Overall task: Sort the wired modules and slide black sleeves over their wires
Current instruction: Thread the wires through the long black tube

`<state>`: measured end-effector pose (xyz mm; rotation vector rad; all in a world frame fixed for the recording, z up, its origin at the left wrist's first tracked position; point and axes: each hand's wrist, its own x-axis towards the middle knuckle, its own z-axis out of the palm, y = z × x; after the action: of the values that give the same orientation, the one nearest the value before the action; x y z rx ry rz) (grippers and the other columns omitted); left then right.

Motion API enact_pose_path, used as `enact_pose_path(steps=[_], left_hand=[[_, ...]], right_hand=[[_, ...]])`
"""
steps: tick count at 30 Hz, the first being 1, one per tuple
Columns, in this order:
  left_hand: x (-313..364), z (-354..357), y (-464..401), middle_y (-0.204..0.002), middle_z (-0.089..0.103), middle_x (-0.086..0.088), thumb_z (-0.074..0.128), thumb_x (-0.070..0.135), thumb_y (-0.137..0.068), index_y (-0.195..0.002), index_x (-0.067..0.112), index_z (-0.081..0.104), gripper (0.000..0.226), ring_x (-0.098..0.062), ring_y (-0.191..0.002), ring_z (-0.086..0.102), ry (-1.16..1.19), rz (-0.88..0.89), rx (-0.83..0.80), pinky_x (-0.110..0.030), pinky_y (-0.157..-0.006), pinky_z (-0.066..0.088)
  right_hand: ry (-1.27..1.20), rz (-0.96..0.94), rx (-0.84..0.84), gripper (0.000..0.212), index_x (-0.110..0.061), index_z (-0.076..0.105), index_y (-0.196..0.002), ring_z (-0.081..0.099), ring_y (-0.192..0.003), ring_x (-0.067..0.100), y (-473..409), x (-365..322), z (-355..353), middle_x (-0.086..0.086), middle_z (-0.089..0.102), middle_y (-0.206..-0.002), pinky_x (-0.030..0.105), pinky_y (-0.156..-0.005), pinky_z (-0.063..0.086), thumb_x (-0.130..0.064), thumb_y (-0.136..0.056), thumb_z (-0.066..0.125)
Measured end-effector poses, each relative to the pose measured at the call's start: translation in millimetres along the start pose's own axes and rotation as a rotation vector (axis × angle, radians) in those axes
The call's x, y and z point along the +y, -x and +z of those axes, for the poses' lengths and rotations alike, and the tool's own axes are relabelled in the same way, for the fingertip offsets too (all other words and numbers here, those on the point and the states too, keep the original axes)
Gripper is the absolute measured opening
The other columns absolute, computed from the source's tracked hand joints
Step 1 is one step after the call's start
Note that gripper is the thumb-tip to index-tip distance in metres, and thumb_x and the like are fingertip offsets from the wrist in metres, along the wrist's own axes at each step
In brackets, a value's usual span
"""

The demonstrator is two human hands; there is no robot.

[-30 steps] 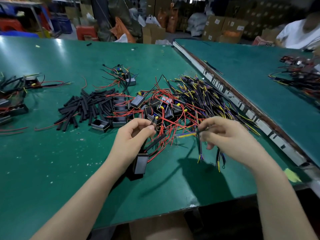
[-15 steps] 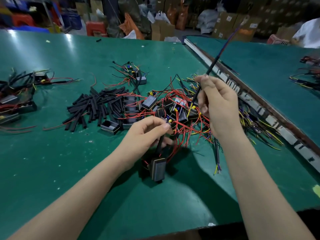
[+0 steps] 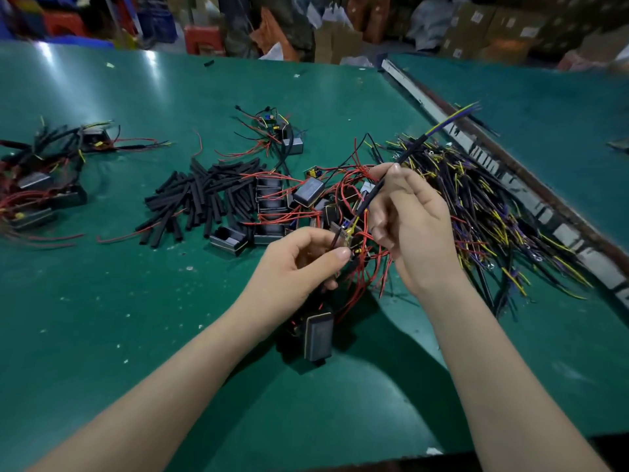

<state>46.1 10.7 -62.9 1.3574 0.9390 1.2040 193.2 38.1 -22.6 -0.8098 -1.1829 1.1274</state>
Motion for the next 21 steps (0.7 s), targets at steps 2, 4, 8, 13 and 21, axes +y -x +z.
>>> enact_pose_path(steps=[2, 4, 8, 13, 21], left_hand=[[0.6, -0.8, 0.9, -0.060, 0.060, 0.011, 0.065, 0.020, -0.085, -0.083, 0.019, 0.065, 0.003, -0.005, -0.052, 0.057, -0.052, 0.026, 0.001, -0.016, -0.055, 0.046], [2.0, -1.7, 2.3, -0.059, 0.059, 0.009, 0.063, 0.014, -0.088, -0.081, 0.018, 0.064, 0.008, -0.005, -0.052, 0.057, -0.048, 0.060, 0.009, -0.016, -0.054, 0.046], [5.3, -2.3, 4.2, -0.058, 0.059, 0.007, 0.067, 0.015, -0.084, -0.081, 0.018, 0.064, 0.005, -0.008, -0.052, 0.055, 0.015, 0.092, 0.008, -0.019, -0.051, 0.046], [7.5, -4.2, 4.3, -0.058, 0.059, 0.007, 0.064, 0.011, -0.086, -0.081, 0.018, 0.065, 0.009, -0.007, -0.052, 0.054, 0.035, 0.106, 0.011, -0.018, -0.049, 0.044], [11.0, -4.4, 1.4, -0.062, 0.058, 0.007, 0.064, 0.012, -0.086, -0.083, 0.015, 0.063, 0.004, -0.009, -0.053, 0.052, 0.053, 0.082, 0.052, -0.020, -0.051, 0.044]], right_hand=[[-0.027, 0.005, -0.012, 0.026, -0.023, 0.062, -0.085, 0.040, -0.042, 0.011, 1.5, -1.3, 0.2, -0.006, 0.046, -0.050, 0.017, -0.039, 0.026, -0.022, -0.102, 0.042], [-0.044, 0.005, -0.017, 0.027, -0.024, 0.063, -0.083, 0.040, -0.043, 0.012, 2.0, -3.0, 0.2, -0.005, 0.046, -0.050, 0.017, -0.039, 0.026, -0.022, -0.100, 0.043], [0.017, -0.022, -0.025, 0.013, -0.023, 0.064, -0.083, 0.042, -0.045, 0.009, 4.2, -5.9, -1.7, -0.006, 0.052, -0.054, 0.017, -0.040, 0.028, -0.029, -0.090, 0.054], [0.122, -0.097, -0.109, 0.005, -0.021, 0.061, -0.087, 0.053, -0.055, 0.008, 7.2, -3.0, -3.0, -0.006, 0.065, -0.072, 0.014, -0.046, 0.037, -0.023, -0.090, 0.057], [0.130, -0.073, -0.195, 0.014, -0.016, 0.061, -0.095, 0.057, -0.059, 0.007, 7.6, -4.0, -5.6, -0.004, 0.071, -0.077, 0.013, -0.052, 0.041, -0.025, -0.085, 0.058]])
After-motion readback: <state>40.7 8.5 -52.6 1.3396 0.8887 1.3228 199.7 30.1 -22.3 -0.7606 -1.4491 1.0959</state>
